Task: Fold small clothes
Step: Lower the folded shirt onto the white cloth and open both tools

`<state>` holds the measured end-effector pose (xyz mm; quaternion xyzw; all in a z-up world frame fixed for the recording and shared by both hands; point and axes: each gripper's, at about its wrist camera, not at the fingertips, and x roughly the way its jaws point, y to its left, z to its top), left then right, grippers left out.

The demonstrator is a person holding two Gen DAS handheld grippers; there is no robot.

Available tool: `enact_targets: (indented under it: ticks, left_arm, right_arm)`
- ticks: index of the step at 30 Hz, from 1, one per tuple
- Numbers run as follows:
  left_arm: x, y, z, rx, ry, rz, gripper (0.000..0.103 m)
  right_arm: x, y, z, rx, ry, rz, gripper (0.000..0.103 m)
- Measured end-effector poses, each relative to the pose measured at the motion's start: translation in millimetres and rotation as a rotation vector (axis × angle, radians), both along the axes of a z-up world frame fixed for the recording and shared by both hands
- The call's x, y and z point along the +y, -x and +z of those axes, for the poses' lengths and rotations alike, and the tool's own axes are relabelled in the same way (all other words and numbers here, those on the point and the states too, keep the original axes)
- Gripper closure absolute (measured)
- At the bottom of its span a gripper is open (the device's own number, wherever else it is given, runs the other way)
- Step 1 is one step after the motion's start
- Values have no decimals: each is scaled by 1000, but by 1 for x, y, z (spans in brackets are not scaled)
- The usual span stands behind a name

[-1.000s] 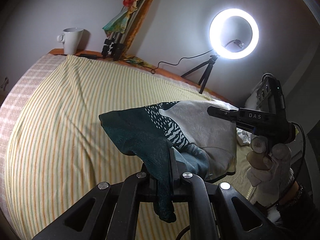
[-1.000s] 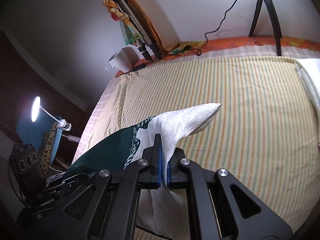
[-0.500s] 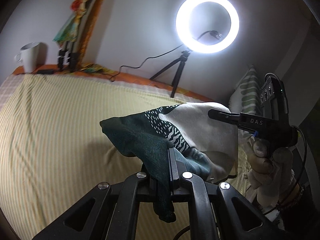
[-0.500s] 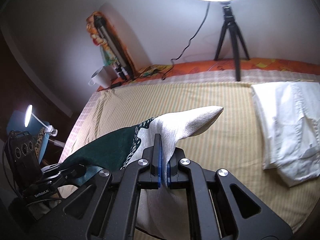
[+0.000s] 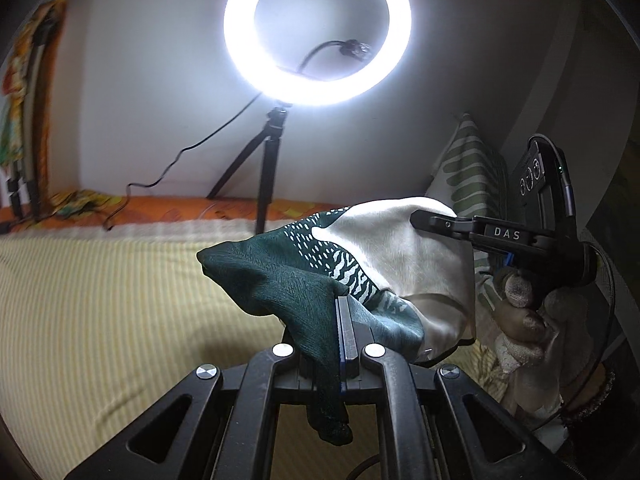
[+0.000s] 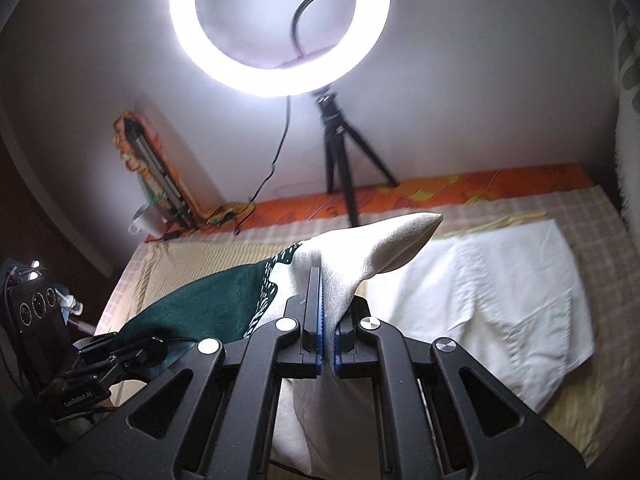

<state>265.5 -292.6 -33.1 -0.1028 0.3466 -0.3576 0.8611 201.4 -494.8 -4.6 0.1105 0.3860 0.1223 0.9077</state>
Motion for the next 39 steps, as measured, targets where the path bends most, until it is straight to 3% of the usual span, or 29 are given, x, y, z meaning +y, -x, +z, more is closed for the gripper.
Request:
enact_targets:
  ticks: [6, 11, 17, 23, 25, 27, 28, 29, 30, 31, 32, 36, 39]
  left_arm:
    - [-67, -21, 0, -53, 12, -42, 100]
    - [-117, -35, -15, -56, 13, -76, 100]
    - [-157, -41, -48, 20, 0, -107, 100]
    - [-169, -27, -70, 81, -43, -140, 97]
    - [-171, -25, -72, 101, -52, -157, 86]
    - [-171, -22, -70, 104, -68, -159, 65]
    - [-171, -21, -67, 98, -81, -153, 59]
    - [-171, -18, -64, 79, -104, -138, 46]
    - [-169, -16, -61, 60, -121, -126, 34]
    - [-167, -12, -57, 31, -137, -111, 30]
    - [-165, -11, -55, 14, -143, -104, 24]
    - [-160, -5, -44, -29, -179, -78, 10]
    - [-157, -1, -36, -54, -191, -65, 6]
  right_arm:
    - [-55, -14, 12, -61, 16, -50, 98]
    - [-106, -24, 5, -81, 5, -113, 98]
    - [-146, -35, -27, -35, 30, -140, 98]
    - [-166, -41, -54, 36, 83, -154, 98]
    - [-170, -42, -59, 61, 130, -174, 98]
    - [-172, -43, -63, 85, 188, -211, 90]
    - [-173, -40, -62, 91, 208, -230, 78]
    - [-175, -38, -62, 89, 224, -247, 64]
    - [-176, -36, -60, 77, 239, -267, 56]
    - [-178, -33, -58, 65, 240, -279, 46]
    - [-180, -30, -55, 55, 232, -287, 43]
    - [-177, -23, -48, 33, 231, -302, 38]
    - [-171, -17, -40, 10, 222, -308, 34]
